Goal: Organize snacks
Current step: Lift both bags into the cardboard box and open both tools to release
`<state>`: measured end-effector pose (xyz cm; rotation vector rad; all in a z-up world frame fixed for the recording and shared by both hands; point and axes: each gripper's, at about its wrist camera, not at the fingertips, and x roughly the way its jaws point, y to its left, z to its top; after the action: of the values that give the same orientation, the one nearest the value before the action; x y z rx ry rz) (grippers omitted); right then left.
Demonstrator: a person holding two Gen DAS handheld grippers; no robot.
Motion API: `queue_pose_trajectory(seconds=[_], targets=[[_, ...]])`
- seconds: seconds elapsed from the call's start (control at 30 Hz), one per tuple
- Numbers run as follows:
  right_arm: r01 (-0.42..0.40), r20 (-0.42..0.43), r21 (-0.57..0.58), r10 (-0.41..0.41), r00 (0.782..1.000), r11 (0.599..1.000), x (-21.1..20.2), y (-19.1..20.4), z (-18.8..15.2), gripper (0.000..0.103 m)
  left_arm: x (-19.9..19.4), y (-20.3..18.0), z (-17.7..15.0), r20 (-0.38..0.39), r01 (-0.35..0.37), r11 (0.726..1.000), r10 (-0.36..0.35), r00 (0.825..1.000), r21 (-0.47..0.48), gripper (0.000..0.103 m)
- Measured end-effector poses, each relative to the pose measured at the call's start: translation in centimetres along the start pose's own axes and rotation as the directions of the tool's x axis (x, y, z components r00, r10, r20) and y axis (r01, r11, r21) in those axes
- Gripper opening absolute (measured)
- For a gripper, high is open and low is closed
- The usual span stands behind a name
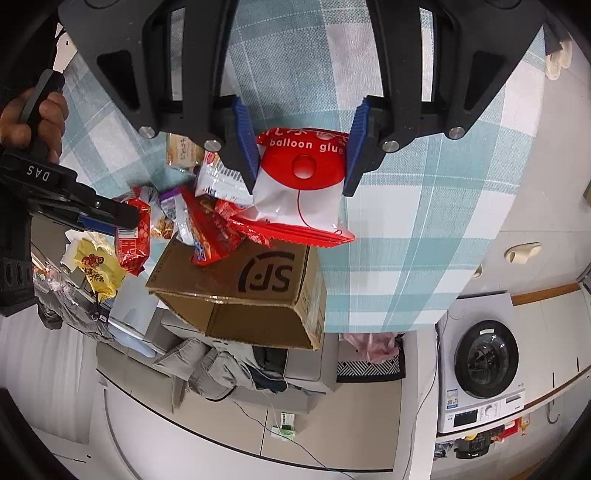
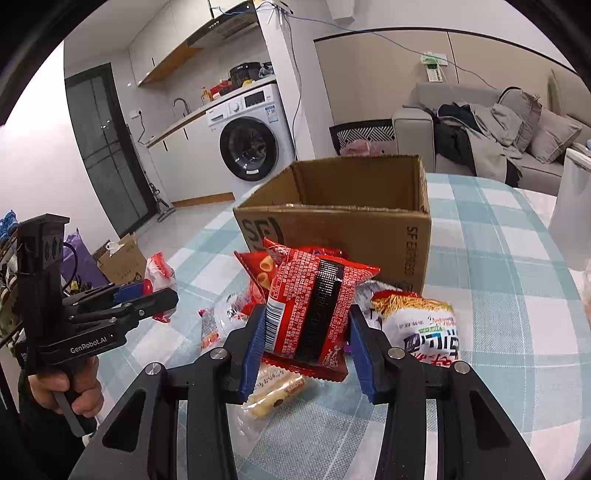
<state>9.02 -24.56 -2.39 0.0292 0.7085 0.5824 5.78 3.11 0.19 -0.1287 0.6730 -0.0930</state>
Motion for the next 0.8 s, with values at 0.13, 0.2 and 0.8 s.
queue_pose_trajectory(seconds=[0.13,0.2,0.8], targets=[[0.005,0.024,-0.004,-0.005,1.000,1.000,-0.9,0.2,0.7,0.044,-0.2,-0.3,0.8,0.014,0.009,1.000,-0.009,1.000,0.001,0.040],[0.011,0.035,-0.009,-0.011,0.999,1.000,-1.4,0.3,1.3,0.044,-0.2,-0.5,1.2,0.019,0.010,1.000,-0.010,1.000,0.005,0.040],[0.044,0.091,0.004,-0.045,0.995,0.999,-2.0,-0.2,4.1,0.044,0.6,-1.9,6.4,0.096,0.032,0.999,-0.035,0.995,0.031,0.040]])
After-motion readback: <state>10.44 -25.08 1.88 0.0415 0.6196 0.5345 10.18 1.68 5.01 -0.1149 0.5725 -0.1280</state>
